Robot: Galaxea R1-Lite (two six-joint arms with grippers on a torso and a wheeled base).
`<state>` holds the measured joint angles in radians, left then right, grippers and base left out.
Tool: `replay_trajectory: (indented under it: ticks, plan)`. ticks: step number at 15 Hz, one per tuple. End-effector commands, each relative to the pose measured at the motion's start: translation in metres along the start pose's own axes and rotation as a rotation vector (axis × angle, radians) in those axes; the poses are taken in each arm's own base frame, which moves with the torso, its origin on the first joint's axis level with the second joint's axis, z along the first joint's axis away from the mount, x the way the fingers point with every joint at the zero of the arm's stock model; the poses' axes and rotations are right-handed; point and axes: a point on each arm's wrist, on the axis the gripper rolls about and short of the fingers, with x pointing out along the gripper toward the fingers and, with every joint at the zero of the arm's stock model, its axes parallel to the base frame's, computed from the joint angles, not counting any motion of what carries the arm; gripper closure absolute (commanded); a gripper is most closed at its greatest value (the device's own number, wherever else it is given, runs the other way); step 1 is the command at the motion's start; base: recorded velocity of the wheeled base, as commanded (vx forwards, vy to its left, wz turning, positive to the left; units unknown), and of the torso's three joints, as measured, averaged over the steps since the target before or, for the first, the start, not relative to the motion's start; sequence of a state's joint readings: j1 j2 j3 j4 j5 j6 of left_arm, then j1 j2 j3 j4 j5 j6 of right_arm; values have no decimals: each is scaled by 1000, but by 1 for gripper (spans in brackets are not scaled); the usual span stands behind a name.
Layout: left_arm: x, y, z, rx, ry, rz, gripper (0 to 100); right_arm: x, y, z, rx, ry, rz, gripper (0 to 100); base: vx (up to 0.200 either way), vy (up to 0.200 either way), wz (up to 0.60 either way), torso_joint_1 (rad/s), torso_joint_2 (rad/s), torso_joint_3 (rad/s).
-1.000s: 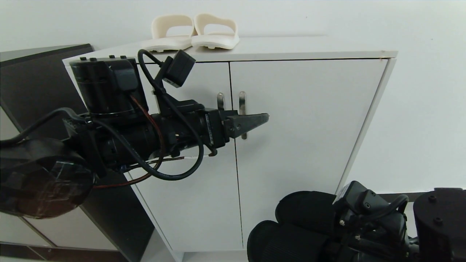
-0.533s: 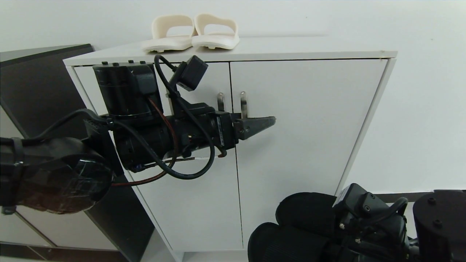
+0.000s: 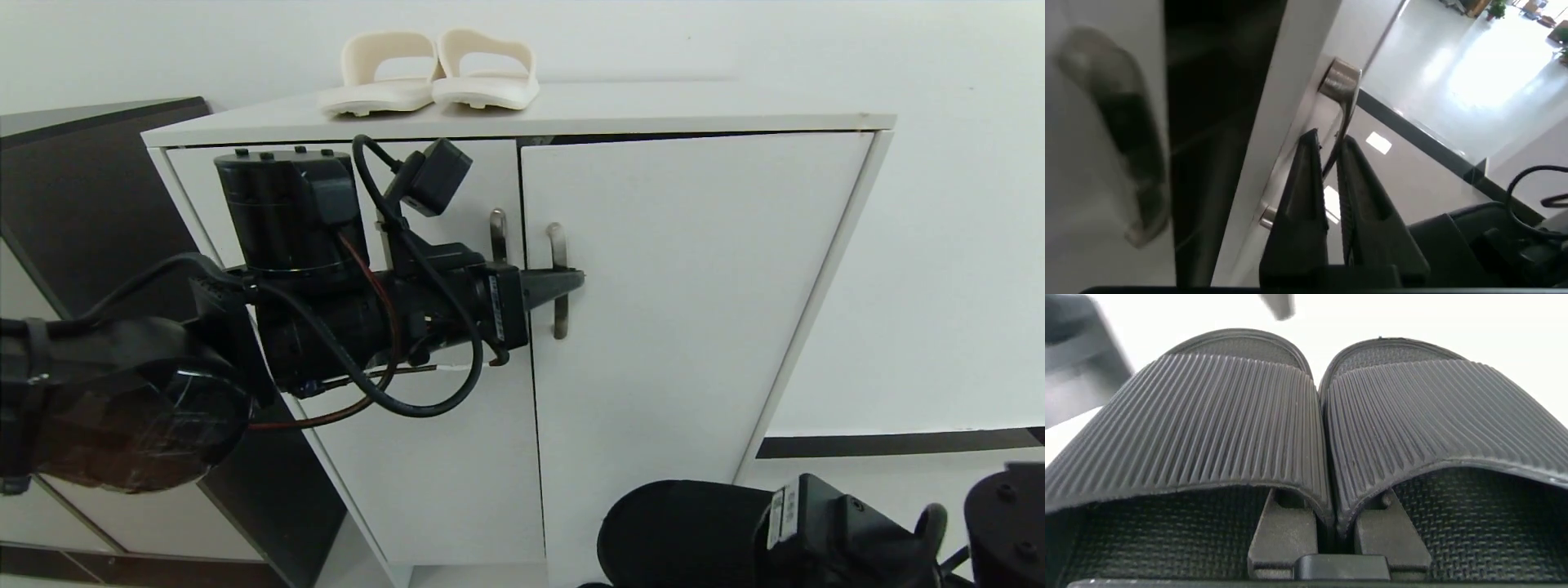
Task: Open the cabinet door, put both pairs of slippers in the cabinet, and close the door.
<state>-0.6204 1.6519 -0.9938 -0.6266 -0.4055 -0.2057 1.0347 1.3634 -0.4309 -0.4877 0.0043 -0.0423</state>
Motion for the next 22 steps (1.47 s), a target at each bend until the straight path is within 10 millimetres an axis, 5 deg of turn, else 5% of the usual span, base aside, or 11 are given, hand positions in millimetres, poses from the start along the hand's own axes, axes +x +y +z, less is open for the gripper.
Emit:
replay_trajectory:
  ticks: [1, 8, 12, 15, 19, 22]
  plan:
    - [-15, -17, 0, 5, -4, -36, 100, -11, 1, -3, -17, -19, 15, 100, 0, 0, 0, 0, 0, 0]
    - [-66, -57, -7, 18, -35, -51, 100, -6, 1, -6, -62, 2, 19, 100, 0, 0, 0, 0, 0, 0]
    - [-86, -43, -5, 15, -61, 28, 100, -6, 1, -6, -62, 2, 19, 100, 0, 0, 0, 0, 0, 0]
    - [-73, -23, -7, -1, -43, 78, 100, -6, 1, -6, -62, 2, 18, 100, 0, 0, 0, 0, 0, 0]
    - [-24, 0, -5, 7, -59, 72, 100, -6, 1, -5, -64, 0, 18, 100, 0, 0, 0, 0, 0, 0]
    - [-7, 7, -4, 9, -67, 76, 100, -6, 1, -5, -64, -1, 16, 100, 0, 0, 0, 0, 0, 0]
